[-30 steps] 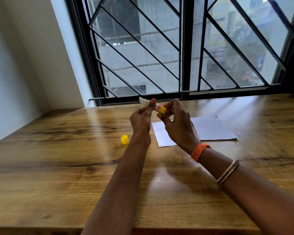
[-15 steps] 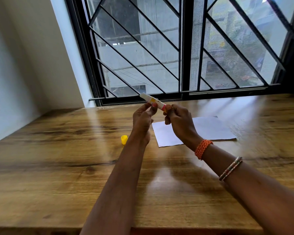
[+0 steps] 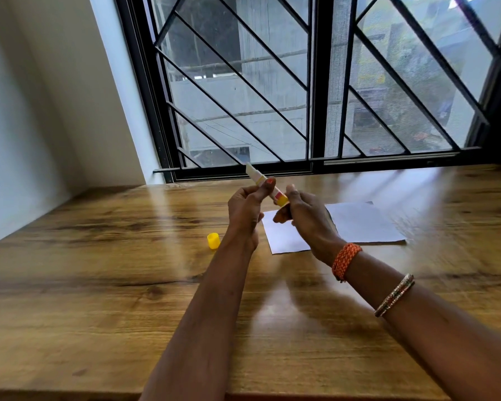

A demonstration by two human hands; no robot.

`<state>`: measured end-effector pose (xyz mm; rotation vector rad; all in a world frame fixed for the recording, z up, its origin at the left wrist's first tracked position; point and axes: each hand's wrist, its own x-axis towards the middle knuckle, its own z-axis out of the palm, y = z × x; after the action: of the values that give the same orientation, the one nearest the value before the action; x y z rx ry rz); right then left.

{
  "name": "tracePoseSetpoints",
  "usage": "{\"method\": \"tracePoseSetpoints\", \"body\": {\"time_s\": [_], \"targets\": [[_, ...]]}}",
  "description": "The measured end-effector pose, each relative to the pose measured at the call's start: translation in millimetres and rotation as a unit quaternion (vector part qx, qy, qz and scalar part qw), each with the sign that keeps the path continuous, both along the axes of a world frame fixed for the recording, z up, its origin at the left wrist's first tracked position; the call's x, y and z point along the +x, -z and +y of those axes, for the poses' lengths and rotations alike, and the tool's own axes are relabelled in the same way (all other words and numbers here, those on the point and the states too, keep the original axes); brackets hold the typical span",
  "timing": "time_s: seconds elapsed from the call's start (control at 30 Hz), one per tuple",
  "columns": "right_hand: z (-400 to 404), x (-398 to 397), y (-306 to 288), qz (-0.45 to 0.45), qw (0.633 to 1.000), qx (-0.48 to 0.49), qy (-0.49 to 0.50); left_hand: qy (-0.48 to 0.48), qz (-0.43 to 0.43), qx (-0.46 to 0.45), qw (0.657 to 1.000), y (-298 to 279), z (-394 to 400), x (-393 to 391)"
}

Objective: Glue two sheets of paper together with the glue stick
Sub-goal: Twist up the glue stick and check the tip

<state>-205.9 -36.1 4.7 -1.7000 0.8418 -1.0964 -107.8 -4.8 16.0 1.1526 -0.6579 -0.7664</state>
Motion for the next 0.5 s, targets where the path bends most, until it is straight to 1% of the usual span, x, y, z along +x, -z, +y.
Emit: {"method": "tracePoseSetpoints", "body": {"time_s": [0.1,0.23,0.37,0.43,0.5], "targets": [[0,1,0,-0.008,0.999,-0.044,0.001,-0.033,0.029,-0.003,0.999,-1,1,0],[-3,4,5,0.009,0.996,-0.089,0.023,-0.038,0.048,0.0,0.998,-2,2,1],[-10,3,7,0.0,0.996,-0.09,0.026,-0.033,0.046,0.006,0.998,-1,1,1],[-12,3,7,0.012,0.996,-0.091,0.023,-0.029,0.049,0.002,0.998,-1,0,3],[-10,3,6,0.041,0.992,-0.115,0.021,-0.026,0.05,0.001,0.998,-2,1,4]]}}
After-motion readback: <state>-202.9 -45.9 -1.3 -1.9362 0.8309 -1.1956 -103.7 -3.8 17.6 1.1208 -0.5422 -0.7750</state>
